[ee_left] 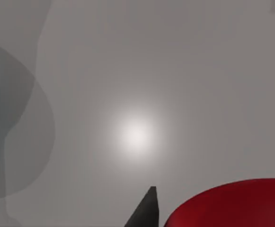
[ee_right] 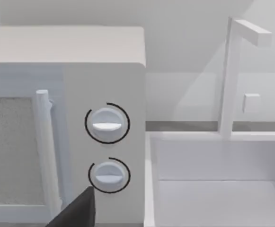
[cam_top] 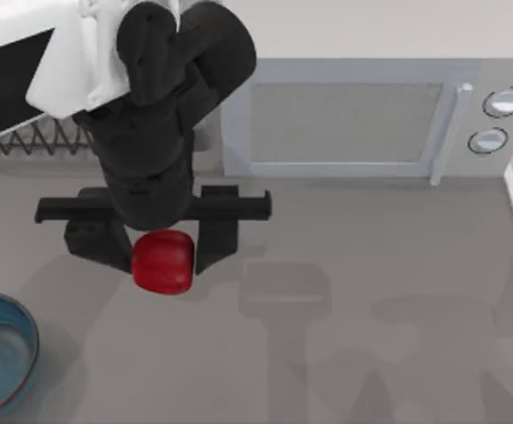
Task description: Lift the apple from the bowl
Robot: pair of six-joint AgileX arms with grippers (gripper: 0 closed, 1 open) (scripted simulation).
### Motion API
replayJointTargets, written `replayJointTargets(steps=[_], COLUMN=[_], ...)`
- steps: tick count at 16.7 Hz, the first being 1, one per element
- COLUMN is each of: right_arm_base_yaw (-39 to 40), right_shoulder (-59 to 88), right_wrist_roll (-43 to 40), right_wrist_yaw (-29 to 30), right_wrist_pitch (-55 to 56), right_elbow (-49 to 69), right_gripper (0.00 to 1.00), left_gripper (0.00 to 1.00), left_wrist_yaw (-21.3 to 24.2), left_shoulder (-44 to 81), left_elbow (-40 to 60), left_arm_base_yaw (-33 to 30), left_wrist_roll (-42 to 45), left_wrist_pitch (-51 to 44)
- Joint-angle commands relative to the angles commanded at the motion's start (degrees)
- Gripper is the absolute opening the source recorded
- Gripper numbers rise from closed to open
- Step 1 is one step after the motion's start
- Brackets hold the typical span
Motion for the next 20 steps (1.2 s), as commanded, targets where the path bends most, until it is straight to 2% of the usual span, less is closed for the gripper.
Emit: replayJointTargets(steps=[7, 13, 20], right_arm_base_yaw=[0.0, 0.0, 0.0], right_shoulder=[0.0, 0.0, 0.0], right_wrist_roll=[0.0, 0.0, 0.0], right_wrist_yaw=[0.0, 0.0, 0.0], right_wrist_pitch=[0.0, 0.0, 0.0], right_elbow=[0.0, 0.0, 0.0], right_gripper=[1.0, 1.0, 1.0], left_gripper=[0.0, 0.0, 0.53], left_wrist_yaw=[0.0, 0.0, 0.0], left_shoulder=[3.4, 4.3, 4.3], left_elbow=[-15.1, -18.1, -18.1], left_arm_base_yaw=[0.0, 0.0, 0.0], left_wrist_roll=[0.1, 0.1, 0.1], left_wrist_pitch=[19.5, 22.5, 22.5])
